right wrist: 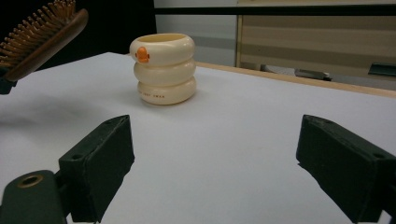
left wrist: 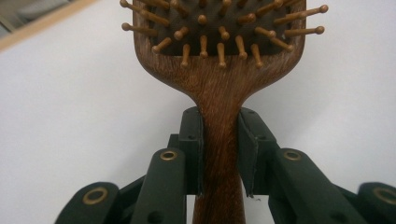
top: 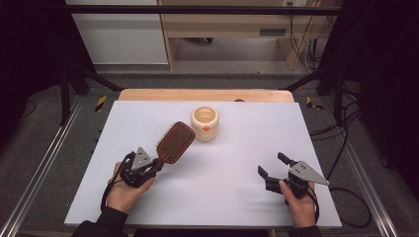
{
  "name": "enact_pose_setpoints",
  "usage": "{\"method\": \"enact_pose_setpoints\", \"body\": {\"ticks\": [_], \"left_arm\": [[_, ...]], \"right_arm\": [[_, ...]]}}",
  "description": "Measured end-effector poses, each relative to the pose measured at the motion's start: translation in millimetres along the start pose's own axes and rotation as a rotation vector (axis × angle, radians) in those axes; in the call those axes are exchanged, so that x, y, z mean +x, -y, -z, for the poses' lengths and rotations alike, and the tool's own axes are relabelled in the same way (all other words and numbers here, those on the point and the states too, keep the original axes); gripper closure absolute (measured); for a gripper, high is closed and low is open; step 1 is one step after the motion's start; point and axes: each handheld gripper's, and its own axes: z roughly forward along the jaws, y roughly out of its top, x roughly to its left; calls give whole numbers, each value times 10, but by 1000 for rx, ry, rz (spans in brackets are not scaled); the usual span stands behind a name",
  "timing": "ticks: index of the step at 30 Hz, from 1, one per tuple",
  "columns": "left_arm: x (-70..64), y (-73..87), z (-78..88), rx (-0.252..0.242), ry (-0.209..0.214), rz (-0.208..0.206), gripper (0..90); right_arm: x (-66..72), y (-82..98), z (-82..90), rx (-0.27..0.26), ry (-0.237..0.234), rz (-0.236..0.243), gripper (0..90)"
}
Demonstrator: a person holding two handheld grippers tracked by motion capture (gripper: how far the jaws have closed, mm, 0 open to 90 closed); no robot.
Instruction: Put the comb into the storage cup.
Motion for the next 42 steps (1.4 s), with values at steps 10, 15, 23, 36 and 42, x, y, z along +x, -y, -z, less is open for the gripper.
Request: {"method": "enact_pose_setpoints", "body": {"ticks": [10, 15, 23, 36, 42], "left_arm": [[-10, 55, -22, -90, -5, 28, 730], [-19, 52, 2, -115, -3, 34, 730], [-62, 114, 62, -169, -21, 58, 730], [-125, 140, 86, -224, -16, 63, 729], [-145, 131, 93, -239, -21, 58, 729]], "right_arm": [[118, -42, -82, 7, -34, -18, 109], [283, -139, -221, 41, -77, 8, 107], [425, -239, -337, 65, -103, 25, 100], [621, -462, -531, 85, -157, 46, 98], [730, -558, -644, 97, -172, 58, 98]]}}
